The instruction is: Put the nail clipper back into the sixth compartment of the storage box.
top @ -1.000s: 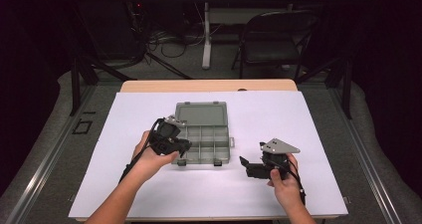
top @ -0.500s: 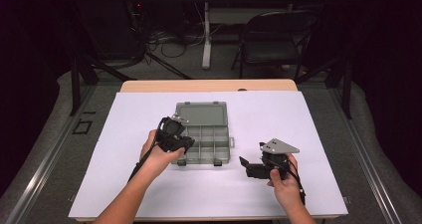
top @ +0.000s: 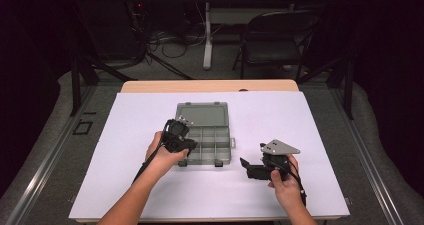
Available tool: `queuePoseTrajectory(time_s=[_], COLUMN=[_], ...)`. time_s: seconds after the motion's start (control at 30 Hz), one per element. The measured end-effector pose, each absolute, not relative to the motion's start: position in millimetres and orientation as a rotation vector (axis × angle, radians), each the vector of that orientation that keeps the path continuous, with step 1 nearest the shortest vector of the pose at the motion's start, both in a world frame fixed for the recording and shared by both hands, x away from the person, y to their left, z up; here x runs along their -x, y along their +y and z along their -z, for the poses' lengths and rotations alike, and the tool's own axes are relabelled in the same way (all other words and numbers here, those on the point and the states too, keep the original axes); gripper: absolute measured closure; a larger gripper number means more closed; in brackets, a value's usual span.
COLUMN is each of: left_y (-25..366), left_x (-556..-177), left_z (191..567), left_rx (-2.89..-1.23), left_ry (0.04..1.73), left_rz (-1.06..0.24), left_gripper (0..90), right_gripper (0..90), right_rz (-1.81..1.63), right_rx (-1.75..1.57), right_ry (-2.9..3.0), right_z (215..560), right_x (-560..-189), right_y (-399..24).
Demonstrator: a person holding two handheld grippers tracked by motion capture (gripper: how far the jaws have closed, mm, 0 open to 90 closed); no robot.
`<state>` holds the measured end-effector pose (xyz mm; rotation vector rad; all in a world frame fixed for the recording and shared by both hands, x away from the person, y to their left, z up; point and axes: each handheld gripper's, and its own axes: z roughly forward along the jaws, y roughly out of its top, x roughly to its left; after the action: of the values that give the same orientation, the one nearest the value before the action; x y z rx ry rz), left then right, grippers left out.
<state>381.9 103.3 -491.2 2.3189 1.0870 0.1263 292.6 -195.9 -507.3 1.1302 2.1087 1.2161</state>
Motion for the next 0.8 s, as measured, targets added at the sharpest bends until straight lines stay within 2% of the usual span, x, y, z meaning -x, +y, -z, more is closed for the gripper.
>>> queuePoseTrajectory(time_s=[0.8], left_y=[98.4], left_x=[-387.1], left_z=[512.2], left_rx=[-2.356], left_ry=[1.124], left_rz=[-0.094], left_gripper=[80.2], right_gripper=[14.1], right_rz=[-1.222], right_rx=[-1.126], right_ry=[2.108], right_z=[507.7], right_x=[-292.4], right_y=[-195.1])
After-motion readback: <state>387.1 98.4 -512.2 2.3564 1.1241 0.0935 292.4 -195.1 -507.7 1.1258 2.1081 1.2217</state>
